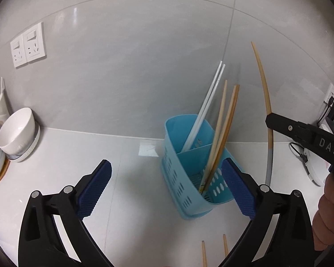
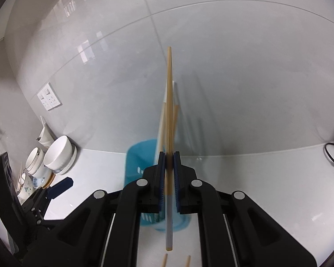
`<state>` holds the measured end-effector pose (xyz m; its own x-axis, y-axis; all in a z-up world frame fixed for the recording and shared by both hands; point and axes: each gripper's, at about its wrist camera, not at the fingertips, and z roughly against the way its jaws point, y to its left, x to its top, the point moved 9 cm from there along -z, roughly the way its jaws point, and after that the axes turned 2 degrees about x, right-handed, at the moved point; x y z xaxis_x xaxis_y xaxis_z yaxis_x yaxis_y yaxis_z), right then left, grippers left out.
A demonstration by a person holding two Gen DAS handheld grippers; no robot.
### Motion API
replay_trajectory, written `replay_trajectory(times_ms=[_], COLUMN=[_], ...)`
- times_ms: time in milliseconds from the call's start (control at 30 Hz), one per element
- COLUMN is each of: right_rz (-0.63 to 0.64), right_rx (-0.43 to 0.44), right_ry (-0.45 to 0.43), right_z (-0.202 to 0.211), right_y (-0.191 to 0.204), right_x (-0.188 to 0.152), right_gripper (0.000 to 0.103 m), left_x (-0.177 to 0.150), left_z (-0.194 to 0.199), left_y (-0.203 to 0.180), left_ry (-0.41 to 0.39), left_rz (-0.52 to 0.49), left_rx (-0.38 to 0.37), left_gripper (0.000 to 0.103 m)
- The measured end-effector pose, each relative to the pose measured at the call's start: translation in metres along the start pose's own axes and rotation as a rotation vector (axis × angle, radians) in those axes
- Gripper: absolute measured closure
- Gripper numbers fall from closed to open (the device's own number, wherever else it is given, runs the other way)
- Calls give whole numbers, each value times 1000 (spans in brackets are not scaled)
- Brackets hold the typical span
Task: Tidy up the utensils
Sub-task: 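Open the left tool to drop its chopstick into the blue holder, then lower the right tool's chopstick into the blue holder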
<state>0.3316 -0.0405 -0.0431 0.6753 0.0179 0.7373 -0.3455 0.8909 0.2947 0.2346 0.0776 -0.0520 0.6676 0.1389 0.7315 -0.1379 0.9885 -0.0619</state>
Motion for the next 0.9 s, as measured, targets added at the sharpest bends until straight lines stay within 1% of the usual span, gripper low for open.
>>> replay_trajectory(times_ms=[133,333,467,767,900], right_rz=[14,11,17,33,41], right_rx=[20,24,20,17,28], right_ry=[-28,-60,-81,-84,-122], right_z=[-6,-19,-26,-37,-32], right_y=[11,19,20,25,31], right_x=[6,10,6,-4,7], right_gripper=[96,96,96,96,96], left_x=[-3,-6,-7,-15,-12], left_z=[0,-1,-4,-15,-16], left_y=[11,26,34,44,48], left_ry=[19,43,49,72,69], left_rz=[12,31,41,61,69], left_rx=[17,32,41,46,46], left_gripper=[6,6,6,6,6])
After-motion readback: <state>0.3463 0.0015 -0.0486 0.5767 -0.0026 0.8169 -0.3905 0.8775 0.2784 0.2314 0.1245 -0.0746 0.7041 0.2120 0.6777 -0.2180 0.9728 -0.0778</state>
